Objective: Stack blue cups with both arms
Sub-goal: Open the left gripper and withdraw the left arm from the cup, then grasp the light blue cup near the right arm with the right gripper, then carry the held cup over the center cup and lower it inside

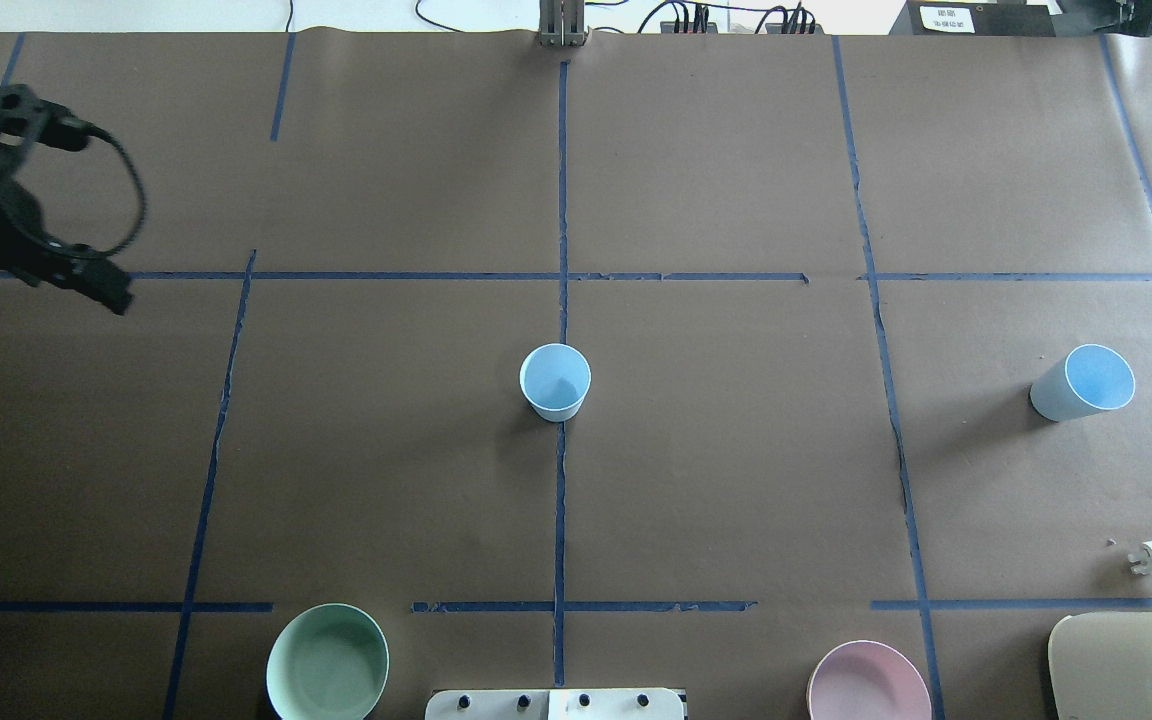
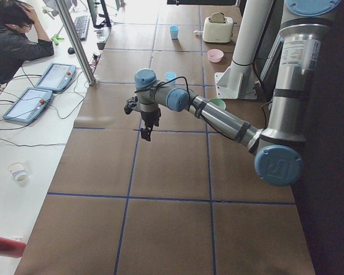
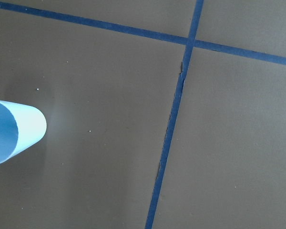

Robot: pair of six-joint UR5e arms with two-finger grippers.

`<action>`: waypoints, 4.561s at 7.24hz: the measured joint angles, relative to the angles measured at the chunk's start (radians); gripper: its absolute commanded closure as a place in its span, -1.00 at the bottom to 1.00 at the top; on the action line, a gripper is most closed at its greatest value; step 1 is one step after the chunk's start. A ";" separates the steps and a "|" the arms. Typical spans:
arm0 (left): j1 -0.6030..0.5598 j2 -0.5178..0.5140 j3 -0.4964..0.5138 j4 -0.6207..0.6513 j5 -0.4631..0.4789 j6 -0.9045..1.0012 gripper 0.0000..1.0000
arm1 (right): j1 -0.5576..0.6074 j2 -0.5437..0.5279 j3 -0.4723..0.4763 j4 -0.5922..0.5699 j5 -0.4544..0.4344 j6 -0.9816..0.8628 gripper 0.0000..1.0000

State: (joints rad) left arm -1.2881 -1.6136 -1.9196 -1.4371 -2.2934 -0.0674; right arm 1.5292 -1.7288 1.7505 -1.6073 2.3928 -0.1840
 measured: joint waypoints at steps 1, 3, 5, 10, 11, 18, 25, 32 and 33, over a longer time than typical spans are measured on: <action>-0.120 0.062 0.056 -0.001 -0.043 0.124 -1.00 | -0.009 0.003 0.010 0.002 -0.001 0.032 -1.00; -0.231 0.156 0.110 -0.030 -0.071 0.218 -1.00 | -0.060 0.001 0.058 0.035 -0.006 0.167 -1.00; -0.246 0.174 0.120 -0.042 -0.075 0.230 -1.00 | -0.161 -0.027 0.069 0.262 -0.017 0.453 -1.00; -0.247 0.189 0.107 -0.043 -0.076 0.230 -1.00 | -0.394 -0.027 -0.011 0.554 -0.145 0.760 -1.00; -0.247 0.190 0.107 -0.043 -0.077 0.230 -1.00 | -0.418 -0.026 -0.021 0.559 -0.151 0.763 -1.00; -0.248 0.190 0.104 -0.043 -0.077 0.230 -1.00 | -0.489 0.045 -0.069 0.561 -0.179 0.781 1.00; -0.249 0.190 0.103 -0.043 -0.076 0.227 -1.00 | -0.649 0.400 0.053 0.304 -0.230 1.252 1.00; -0.250 0.216 0.102 -0.043 -0.077 0.230 -1.00 | -0.998 0.873 0.053 -0.012 -0.575 1.786 0.95; -0.251 0.216 0.102 -0.043 -0.077 0.229 -1.00 | -1.027 0.880 0.050 -0.022 -0.611 1.800 0.95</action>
State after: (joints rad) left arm -1.5386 -1.3975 -1.8173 -1.4803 -2.3700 0.1617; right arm 0.5019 -0.8492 1.8009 -1.6294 1.7818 1.6164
